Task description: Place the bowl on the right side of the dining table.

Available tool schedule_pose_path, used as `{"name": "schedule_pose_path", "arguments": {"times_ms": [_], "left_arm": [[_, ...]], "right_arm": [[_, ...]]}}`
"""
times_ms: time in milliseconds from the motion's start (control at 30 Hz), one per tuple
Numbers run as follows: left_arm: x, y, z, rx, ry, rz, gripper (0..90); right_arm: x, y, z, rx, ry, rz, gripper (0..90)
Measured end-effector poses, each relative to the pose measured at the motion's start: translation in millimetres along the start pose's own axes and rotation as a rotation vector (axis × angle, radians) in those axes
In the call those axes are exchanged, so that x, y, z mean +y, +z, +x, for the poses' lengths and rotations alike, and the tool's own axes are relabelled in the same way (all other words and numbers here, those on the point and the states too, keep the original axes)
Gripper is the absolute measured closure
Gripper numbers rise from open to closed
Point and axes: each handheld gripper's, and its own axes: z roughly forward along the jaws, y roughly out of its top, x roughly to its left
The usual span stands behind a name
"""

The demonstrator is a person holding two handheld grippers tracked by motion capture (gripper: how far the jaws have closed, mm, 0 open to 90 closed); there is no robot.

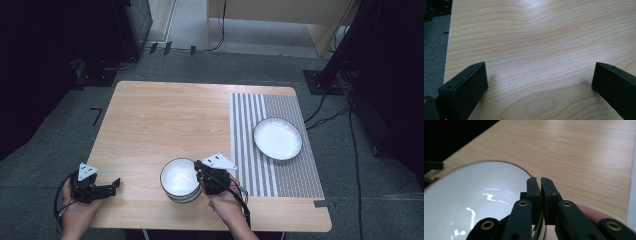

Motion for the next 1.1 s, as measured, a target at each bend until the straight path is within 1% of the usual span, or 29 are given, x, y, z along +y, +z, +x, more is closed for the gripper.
{"name": "schedule_pose_path", "arguments": {"times_ms": [33, 67, 167, 267, 333, 467, 500, 567, 633, 667, 700, 733, 800, 833, 900, 967, 1000, 1033, 1100], "left_arm": [[0.1, 0.0, 0.1, 0.000, 0.000, 0.000, 0.0], [0.0, 0.0, 0.0, 0.000, -0.001, -0.001, 0.0], [0.0, 0.0, 0.0, 0.000, -0.001, -0.001, 0.0], [0.0, 0.0, 0.0, 0.000, -0.001, 0.000, 0.0], [0.0, 0.0, 0.0, 0.000, -0.001, -0.001, 0.0], [0.0, 0.0, 0.1, 0.000, 0.000, 0.000, 0.0], [0.0, 0.0, 0.0, 0.000, -0.001, -0.001, 0.0], [0.0, 0.0, 0.0, 0.000, -0.001, -0.001, 0.0], [0.0, 0.0, 0.0, 0.000, -0.001, -0.001, 0.0], [0.0, 0.0, 0.0, 0.000, -0.001, -0.001, 0.0], [0.0, 0.0, 0.0, 0.000, -0.001, 0.000, 0.0], [0.0, 0.0, 0.0, 0.000, -0.001, 0.000, 0.0], [0.0, 0.0, 0.0, 0.000, -0.001, -0.001, 0.0], [0.0, 0.0, 0.0, -0.001, -0.001, 0.000, 0.0], [0.0, 0.0, 0.1, 0.000, 0.000, 0.000, 0.0], [0.0, 0.0, 0.0, 0.000, -0.001, 0.000, 0.0], [0.0, 0.0, 0.1, -0.001, -0.001, 0.000, 0.0], [0.0, 0.0, 0.1, -0.001, -0.001, 0.000, 0.0], [0.0, 0.0, 0.1, -0.001, 0.000, 0.000, 0.0]], "right_arm": [[0.6, -0.1, -0.1, -0.001, 0.001, 0.005, 88.3], [0.2, 0.6, 0.3, -0.003, -0.011, 0.008, 88.3], [0.4, 0.7, -0.4, 0.002, -0.002, 0.011, 88.3], [0.2, 0.9, 0.6, -0.006, -0.007, 0.011, 88.1], [0.1, 1.9, 0.8, -0.009, 0.000, 0.020, 87.2], [1.4, 2.1, 1.6, -0.014, -0.015, 0.031, 86.7], [2.0, 2.3, 1.8, -0.015, -0.022, 0.036, 84.4], [2.4, 4.5, 2.3, -0.020, -0.031, 0.071, 80.7], [0.2, 7.5, 2.7, -0.019, -0.053, 0.084, 77.9], [0.2, 7.5, 2.7, -0.019, -0.053, 0.084, 77.9], [0.4, 8.3, 1.9, -0.005, -0.056, 0.077, 73.4], [0.4, 8.3, 1.9, -0.005, -0.056, 0.077, 73.4], [4.2, 9.3, 0.5, 0.024, -0.061, 0.059, 70.9], [4.2, 9.3, 0.5, 0.024, -0.061, 0.059, 70.9], [7.2, 12.1, 1.9, 0.036, -0.082, 0.058, 70.0], [8.3, 13.5, 2.3, 0.037, -0.088, 0.060, 69.3], [11.4, 16.4, 1.1, 0.048, -0.094, 0.058, 69.1], [11.4, 16.4, 1.1, 0.048, -0.094, 0.058, 69.1], [15.5, 20.2, -1.1, 0.068, -0.099, 0.071, 69.3]]}}
